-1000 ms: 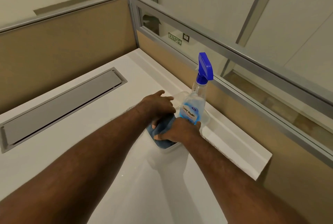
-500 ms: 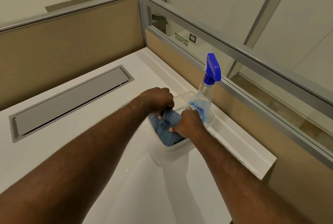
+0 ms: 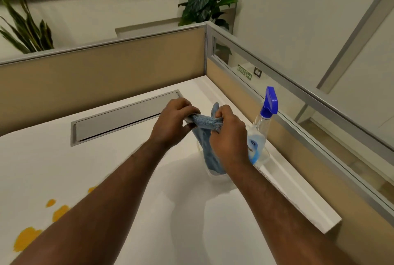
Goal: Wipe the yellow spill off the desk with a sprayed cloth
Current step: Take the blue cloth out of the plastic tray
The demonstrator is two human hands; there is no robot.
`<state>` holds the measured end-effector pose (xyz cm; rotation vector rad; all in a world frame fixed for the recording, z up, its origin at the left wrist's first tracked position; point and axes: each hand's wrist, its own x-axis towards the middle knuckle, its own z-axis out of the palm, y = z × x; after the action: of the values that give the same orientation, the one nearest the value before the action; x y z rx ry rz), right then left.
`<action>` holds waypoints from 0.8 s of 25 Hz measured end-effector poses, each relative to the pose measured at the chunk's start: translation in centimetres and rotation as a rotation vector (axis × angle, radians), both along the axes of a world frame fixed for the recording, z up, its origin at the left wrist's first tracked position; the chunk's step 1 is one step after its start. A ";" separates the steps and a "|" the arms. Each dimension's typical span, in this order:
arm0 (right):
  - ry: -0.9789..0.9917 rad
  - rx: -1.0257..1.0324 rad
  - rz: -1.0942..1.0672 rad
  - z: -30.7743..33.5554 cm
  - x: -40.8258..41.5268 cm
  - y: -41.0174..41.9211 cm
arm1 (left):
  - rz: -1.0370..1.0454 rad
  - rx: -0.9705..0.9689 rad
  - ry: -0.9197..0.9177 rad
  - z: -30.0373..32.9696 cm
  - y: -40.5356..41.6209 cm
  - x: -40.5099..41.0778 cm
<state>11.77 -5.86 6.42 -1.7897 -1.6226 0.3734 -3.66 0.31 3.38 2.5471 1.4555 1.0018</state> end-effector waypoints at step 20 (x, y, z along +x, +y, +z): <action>0.186 -0.037 0.544 5.3 -9.6 -1.8 | 0.403 -0.667 -1.115 0.8 -13.7 -1.3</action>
<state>2.21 -7.61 11.68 -1.2674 -1.9551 0.7938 -4.99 -13.37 4.14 0.9342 1.5000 1.3193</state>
